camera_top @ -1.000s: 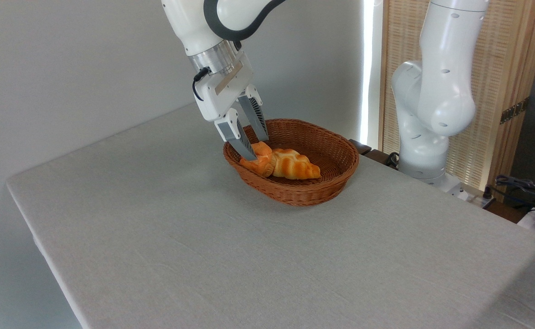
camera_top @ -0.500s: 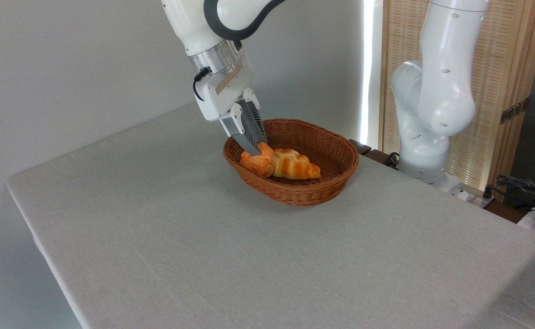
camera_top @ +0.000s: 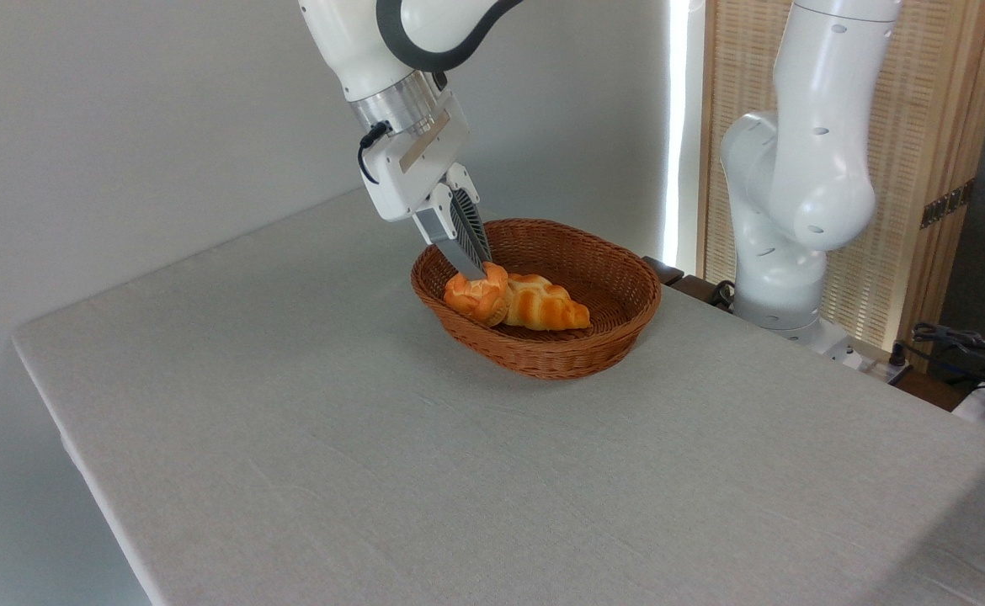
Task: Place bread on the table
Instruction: 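Lift the orange bun out of the basket and move it beside the basket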
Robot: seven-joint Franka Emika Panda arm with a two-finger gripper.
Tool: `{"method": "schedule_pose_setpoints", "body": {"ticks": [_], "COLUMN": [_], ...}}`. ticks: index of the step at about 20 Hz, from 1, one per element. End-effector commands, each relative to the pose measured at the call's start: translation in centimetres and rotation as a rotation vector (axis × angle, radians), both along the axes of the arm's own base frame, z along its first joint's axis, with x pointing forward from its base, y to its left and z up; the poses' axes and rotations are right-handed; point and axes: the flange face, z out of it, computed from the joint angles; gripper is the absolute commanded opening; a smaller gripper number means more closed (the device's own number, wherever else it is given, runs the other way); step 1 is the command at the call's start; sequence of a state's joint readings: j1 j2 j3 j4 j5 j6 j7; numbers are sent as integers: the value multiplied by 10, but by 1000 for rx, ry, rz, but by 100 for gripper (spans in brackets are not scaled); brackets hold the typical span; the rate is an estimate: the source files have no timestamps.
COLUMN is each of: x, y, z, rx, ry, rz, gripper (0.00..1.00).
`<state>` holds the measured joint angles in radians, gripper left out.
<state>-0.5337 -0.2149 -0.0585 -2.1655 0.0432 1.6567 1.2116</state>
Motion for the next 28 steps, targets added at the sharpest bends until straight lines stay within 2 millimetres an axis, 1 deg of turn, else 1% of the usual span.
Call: {"method": "schedule_pose_setpoints", "body": {"ticks": [1,5,8,10,11,13,15,18,19,20,21,22,23,24,28], "x": [-5,-10,-8,-2,3,20,34,59,67,74,80,87,92,97,101], "y": [5,9,12,15,18,31,36,49,51,50,47,45,44,47,45], "z": [13,42,65,71,73,79,82,75,71,65,57,49,44,39,26], "rx": [4,-2,-28,-47,-57,-96,-131,-173,-182,-190,-196,-201,-203,-197,-184], "ry": [2,10,5,-15,-28,-73,-132,-185,-201,-209,-217,-228,-238,-239,-218], "rz": [1,9,26,39,47,85,103,157,170,177,182,188,206,231,233], "gripper": [13,13,14,14,14,14,14,16,20,33,54,68,86,100,100]}}
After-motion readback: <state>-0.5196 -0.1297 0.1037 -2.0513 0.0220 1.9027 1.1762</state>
